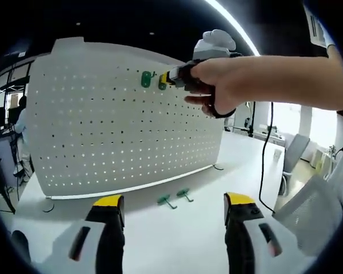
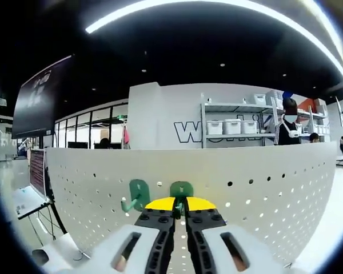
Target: Insert the hook assembly into the mounting plate slot until the hook locks in place.
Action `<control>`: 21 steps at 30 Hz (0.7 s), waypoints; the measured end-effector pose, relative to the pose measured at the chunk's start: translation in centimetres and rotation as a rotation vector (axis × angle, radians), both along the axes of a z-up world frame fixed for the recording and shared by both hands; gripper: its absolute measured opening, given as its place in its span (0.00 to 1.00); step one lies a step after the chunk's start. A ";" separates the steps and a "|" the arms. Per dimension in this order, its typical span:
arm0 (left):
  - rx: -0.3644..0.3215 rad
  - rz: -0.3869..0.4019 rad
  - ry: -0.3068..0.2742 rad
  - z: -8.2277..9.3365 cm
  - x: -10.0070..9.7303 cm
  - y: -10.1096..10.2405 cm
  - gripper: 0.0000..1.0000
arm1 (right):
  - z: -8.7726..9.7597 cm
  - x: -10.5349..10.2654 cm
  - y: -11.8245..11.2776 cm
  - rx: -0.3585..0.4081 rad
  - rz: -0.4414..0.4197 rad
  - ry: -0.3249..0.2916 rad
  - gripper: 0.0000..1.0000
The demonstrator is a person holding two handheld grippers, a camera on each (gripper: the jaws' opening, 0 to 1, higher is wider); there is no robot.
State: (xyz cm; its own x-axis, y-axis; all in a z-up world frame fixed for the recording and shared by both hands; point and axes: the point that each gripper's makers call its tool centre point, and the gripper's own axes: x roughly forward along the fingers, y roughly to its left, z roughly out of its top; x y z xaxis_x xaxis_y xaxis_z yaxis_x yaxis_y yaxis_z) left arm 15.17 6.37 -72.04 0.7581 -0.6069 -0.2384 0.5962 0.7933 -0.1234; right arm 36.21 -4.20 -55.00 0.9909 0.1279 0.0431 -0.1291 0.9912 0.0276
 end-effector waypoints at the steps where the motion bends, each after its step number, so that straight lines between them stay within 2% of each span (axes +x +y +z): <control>1: 0.000 0.000 0.001 0.0 0.0 0.0 0.73 | 0.0 -0.1 0.1 -0.005 0.007 -0.002 0.05; 5: 0.000 -0.008 0.007 -0.1 0.0 -0.2 0.73 | 0.0 -0.4 0.3 -0.001 0.053 -0.012 0.09; 7: 0.002 -0.007 0.004 -0.1 0.1 -0.4 0.74 | -0.4 -0.5 0.7 -0.023 0.092 -0.012 0.15; 9: 0.000 -0.007 0.006 -0.1 0.2 -0.4 0.74 | -1.0 -0.9 1.2 -0.087 0.143 0.005 0.17; 16: 0.010 -0.010 0.004 -0.1 0.4 -0.3 0.74 | -1.8 -1.9 1.7 -0.082 0.245 -0.008 0.35; 20: 0.013 -0.009 0.007 -0.2 0.4 -0.2 0.74 | -2.0 -2.3 1.8 -0.115 0.277 -0.020 0.41; 21: 0.014 -0.008 0.007 -0.2 0.4 -0.2 0.74 | -1.6 -2.4 1.7 -0.116 0.276 -0.041 0.43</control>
State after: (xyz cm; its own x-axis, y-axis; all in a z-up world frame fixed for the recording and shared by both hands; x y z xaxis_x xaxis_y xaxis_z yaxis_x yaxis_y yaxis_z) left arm 15.58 6.17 -72.28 0.7513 -0.6099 -0.2523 0.6021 0.7899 -0.1164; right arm 33.81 -2.52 -56.64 0.9158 0.3983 0.0515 -0.3925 0.9148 -0.0949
